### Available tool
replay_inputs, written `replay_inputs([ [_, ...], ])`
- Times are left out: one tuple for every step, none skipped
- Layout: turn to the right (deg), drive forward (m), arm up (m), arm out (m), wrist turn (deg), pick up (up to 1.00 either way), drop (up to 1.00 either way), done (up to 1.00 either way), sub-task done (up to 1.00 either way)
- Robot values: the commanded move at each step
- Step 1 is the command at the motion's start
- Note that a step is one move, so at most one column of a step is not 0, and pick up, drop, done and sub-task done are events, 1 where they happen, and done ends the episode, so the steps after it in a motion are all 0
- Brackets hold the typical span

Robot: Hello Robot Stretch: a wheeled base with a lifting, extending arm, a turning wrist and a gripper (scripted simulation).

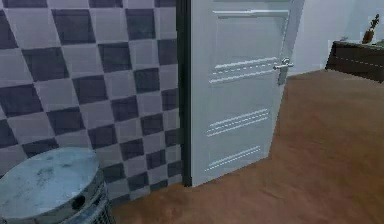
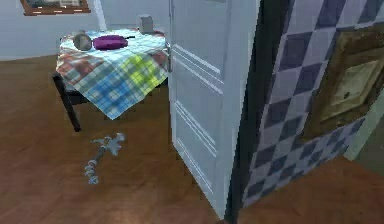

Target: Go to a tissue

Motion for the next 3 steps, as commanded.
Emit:
replay_inputs([
  [45.0,0.0,0.0,0.0,0.0,0.0,0.0,0.0,0.0],
  [0.0,1.0,0.0,0.0,0.0,0.0,0.0,0.0,0.0],
  [0.0,0.6,0.0,0.0,0.0,0.0,0.0,0.0,0.0],
])
